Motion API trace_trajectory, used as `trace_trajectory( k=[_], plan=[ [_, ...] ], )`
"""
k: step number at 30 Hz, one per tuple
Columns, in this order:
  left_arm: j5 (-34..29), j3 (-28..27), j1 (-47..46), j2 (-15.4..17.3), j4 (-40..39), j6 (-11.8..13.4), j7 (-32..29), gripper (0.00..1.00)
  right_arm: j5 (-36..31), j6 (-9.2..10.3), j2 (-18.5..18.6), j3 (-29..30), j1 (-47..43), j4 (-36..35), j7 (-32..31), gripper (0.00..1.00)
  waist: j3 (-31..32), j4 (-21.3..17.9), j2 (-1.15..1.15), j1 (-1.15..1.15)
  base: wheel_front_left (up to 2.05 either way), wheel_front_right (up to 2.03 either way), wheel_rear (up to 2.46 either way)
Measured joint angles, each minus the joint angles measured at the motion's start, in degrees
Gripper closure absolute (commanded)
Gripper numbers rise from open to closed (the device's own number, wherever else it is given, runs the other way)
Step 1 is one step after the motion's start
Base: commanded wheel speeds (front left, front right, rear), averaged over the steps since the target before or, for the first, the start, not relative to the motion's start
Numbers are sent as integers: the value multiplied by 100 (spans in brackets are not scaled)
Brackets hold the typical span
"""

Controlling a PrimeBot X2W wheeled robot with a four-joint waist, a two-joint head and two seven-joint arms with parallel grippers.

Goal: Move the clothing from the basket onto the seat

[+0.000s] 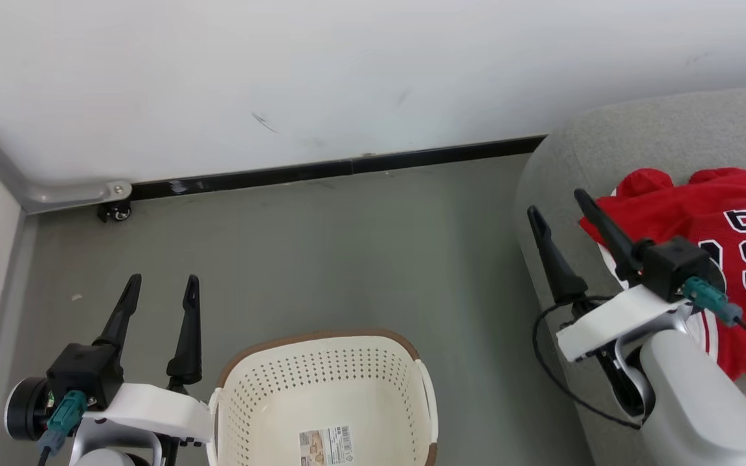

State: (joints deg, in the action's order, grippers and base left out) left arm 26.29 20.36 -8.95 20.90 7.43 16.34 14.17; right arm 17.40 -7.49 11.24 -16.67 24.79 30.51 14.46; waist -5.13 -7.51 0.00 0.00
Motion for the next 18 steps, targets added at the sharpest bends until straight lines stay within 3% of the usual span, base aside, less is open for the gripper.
trace_trajectory(
  k=[9,18],
  plan=[
    [-153,-68,356,-160,11,180,0,0,-181,0,-235,274,-623,73,-1,0,284,234,0,0,0,0,0],
    [-183,-71,594,-230,57,182,0,0,-379,0,-466,584,-1084,31,-1,0,522,398,0,0,0,0,0]
  ],
)
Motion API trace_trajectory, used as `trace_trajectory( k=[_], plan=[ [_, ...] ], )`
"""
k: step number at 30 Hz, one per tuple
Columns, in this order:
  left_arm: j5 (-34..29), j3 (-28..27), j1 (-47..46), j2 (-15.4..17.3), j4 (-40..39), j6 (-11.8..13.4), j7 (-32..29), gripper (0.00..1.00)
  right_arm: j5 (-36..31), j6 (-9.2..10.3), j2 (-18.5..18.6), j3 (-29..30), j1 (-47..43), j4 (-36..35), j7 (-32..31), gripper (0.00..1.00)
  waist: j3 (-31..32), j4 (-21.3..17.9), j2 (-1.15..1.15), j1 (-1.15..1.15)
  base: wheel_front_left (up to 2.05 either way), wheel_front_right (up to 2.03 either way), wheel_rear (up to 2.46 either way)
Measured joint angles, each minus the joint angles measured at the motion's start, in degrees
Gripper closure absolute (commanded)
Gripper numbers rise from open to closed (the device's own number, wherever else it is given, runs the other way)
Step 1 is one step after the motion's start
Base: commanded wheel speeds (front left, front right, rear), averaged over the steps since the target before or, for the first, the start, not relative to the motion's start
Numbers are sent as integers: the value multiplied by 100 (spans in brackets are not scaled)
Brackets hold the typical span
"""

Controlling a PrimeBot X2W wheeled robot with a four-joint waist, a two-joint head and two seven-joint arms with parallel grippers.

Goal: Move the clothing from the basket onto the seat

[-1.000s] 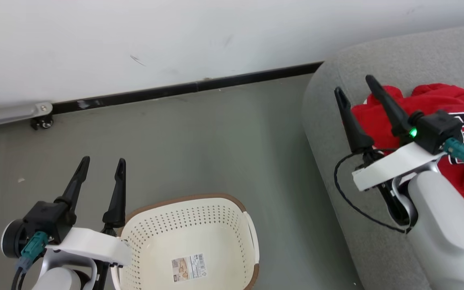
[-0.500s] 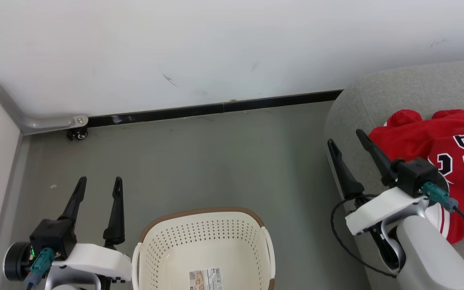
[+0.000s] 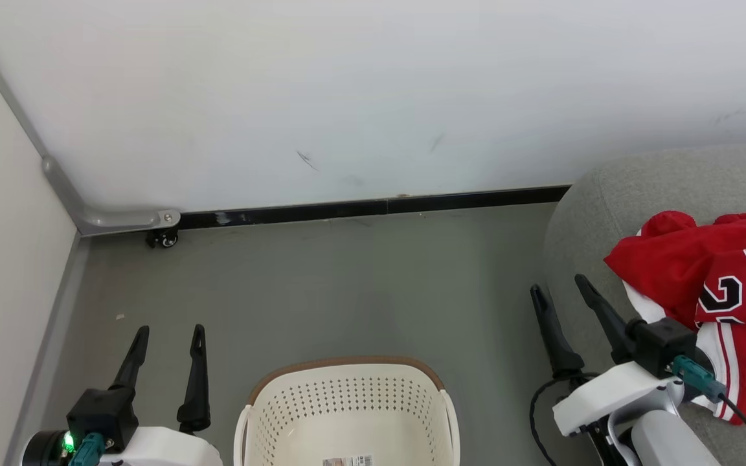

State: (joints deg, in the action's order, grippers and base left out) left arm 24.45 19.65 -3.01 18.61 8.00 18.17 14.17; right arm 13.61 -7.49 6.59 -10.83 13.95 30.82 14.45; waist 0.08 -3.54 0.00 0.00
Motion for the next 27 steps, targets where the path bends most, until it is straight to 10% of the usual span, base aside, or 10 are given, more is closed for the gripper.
trace_trajectory(
  k=[27],
  plan=[
    [-54,-142,477,-101,114,-2,0,0,-519,0,-346,504,-1055,-453,-1,0,460,53,0,0,0,0,0]
  ],
)
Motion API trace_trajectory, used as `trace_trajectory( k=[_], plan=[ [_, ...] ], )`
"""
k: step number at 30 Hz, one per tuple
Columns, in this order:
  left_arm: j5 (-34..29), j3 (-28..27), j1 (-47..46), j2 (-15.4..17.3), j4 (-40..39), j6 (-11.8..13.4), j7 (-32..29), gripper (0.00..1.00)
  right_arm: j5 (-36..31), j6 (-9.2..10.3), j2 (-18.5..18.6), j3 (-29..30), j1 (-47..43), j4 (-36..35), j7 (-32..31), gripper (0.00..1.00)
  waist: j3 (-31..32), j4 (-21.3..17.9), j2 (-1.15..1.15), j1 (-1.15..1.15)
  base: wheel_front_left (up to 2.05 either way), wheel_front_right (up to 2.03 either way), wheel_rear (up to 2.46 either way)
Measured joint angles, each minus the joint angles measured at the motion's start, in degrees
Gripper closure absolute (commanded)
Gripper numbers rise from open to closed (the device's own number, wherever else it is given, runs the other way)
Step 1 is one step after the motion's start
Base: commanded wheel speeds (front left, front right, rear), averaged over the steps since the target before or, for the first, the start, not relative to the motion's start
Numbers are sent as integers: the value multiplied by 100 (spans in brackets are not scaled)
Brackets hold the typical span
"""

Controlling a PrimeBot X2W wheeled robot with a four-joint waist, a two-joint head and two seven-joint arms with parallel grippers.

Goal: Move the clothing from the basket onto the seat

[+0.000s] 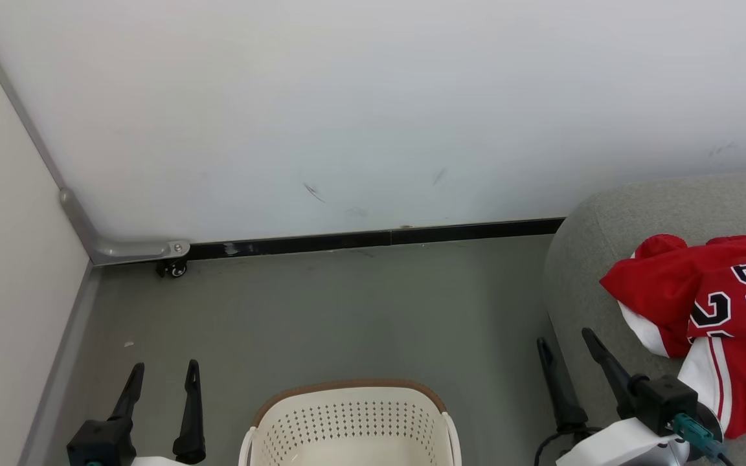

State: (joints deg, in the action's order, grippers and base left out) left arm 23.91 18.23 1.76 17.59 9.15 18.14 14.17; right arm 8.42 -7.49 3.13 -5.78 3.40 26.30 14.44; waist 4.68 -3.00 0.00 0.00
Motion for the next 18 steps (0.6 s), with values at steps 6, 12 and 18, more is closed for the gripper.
trace_trajectory(
  k=[6,12,18],
  plan=[
    [-54,-42,31,-9,5,8,0,0,-71,0,-5,-18,-4,-147,-34,0,-18,-25,0,0,0,0,0],
    [-111,-94,31,-18,16,63,0,0,-133,0,-7,-16,-24,-282,-62,0,-48,-22,0,0,0,0,0],
    [-223,-137,30,4,55,110,0,0,-176,0,-12,2,-144,-411,-85,0,-84,-7,0,0,0,0,0]
  ],
)
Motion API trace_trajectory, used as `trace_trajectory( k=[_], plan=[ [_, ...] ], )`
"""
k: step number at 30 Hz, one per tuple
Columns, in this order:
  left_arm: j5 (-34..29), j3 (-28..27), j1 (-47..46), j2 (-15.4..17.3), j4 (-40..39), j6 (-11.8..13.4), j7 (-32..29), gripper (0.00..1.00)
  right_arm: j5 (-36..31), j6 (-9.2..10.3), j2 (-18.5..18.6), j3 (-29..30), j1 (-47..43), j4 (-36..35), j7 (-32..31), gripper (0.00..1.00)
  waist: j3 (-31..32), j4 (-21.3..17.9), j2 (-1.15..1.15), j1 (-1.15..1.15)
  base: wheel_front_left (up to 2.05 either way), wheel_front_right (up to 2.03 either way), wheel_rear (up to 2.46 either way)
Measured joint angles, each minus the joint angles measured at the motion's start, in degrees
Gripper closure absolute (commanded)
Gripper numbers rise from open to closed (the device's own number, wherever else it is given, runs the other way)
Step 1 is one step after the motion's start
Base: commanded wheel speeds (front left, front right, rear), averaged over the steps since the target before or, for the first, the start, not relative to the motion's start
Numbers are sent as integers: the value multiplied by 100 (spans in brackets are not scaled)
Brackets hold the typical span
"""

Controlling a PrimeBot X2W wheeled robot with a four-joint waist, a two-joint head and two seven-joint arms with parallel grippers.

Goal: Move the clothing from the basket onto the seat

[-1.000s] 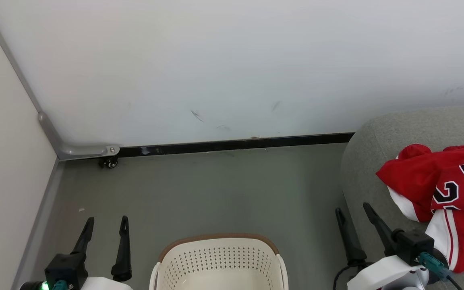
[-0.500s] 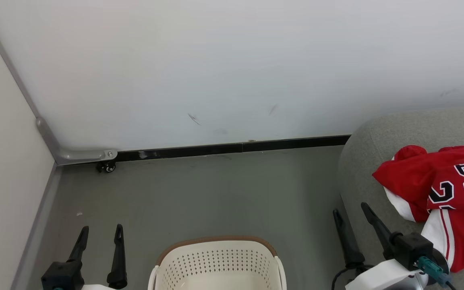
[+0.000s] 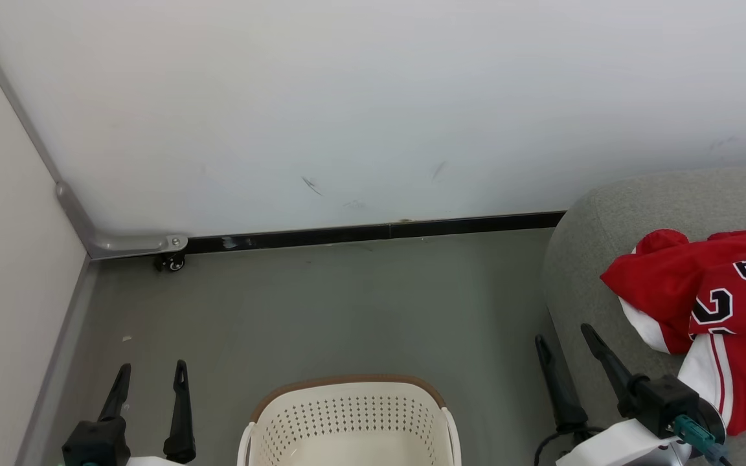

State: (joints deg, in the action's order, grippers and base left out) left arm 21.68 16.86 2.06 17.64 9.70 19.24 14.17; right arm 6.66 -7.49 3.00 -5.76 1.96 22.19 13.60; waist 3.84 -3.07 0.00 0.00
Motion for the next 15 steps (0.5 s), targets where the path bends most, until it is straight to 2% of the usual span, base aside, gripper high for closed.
trace_trajectory(
  k=[15],
  plan=[
    [-78,88,-45,59,152,-70,0,0,93,0,-5,0,-83,-276,-109,0,-78,78,0,0,0,0,0]
  ],
)
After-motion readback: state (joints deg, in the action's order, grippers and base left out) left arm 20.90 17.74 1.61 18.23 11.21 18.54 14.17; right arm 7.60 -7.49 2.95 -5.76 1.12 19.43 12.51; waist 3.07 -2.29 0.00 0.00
